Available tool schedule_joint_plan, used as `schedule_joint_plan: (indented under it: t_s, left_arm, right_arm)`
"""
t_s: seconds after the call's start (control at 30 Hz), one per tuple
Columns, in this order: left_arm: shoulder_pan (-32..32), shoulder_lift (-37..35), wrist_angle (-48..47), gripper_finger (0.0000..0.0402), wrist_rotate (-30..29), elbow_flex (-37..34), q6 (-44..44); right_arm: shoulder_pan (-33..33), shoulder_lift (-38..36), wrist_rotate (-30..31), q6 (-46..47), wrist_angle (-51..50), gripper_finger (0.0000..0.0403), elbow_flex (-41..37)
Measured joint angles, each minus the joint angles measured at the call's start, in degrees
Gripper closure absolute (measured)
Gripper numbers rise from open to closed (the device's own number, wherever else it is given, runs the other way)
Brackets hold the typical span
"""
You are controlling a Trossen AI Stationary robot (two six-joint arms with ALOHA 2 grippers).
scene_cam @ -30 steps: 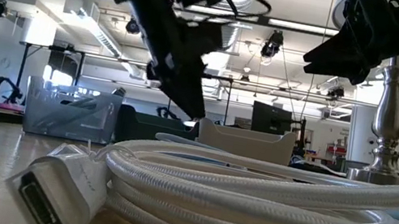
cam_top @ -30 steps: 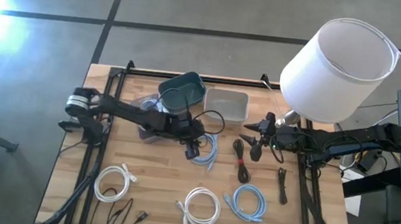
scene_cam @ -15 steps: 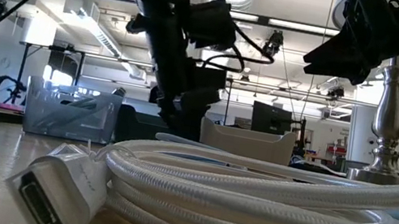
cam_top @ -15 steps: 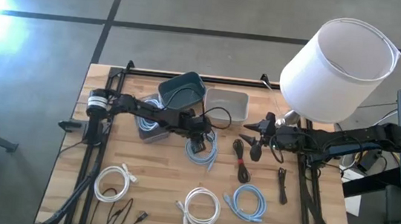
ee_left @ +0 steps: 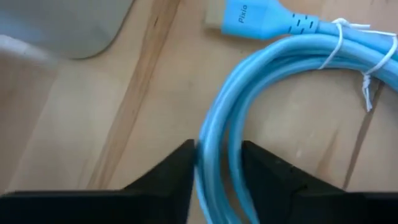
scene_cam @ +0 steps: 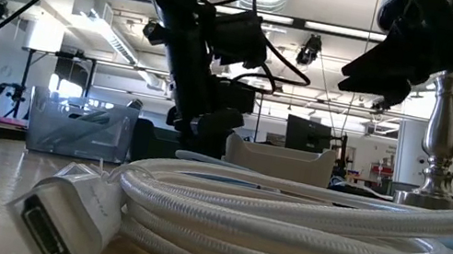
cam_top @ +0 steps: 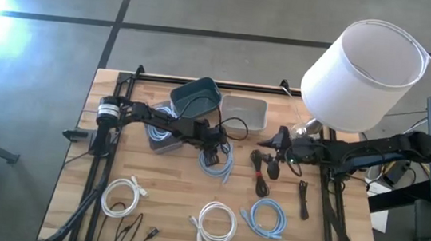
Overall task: Pick & Place USB Port
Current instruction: Put the top blue HDMI cable into the gray bin
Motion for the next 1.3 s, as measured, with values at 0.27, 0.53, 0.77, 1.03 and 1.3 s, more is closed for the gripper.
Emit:
schedule_joint_plan:
  t_s: [0.27,0.53,0.77,1.03,1.3]
  left_arm:
    - [-0.25,-2.73,-2.14,0.0367,0.03,-0.22,0.11]
    - [-4.03,-10.73,-5.54,0.0359,-1.36,-0.20,-0.26]
    - [-8.24,-20.14,-13.54,0.0362,-10.23,-0.20,-1.41]
    - [-11.96,-31.11,-24.68,0.0362,-19.25,-0.20,-6.82]
    - [-11.96,-40.45,-34.29,0.0361,-28.46,-1.25,-9.87]
  right_arm:
    - [0.00,9.63,-1.96,-1.24,2.40,0.0197,2.14]
    - [0.00,12.69,-2.30,-3.45,-0.50,0.0197,5.98]
    - [0.02,12.05,-2.30,-2.85,-2.53,0.0197,7.30]
    - [0.00,11.97,-2.28,-3.03,-4.03,0.0197,7.12]
    - [0.02,11.97,-2.28,-3.03,-4.07,0.0197,7.06]
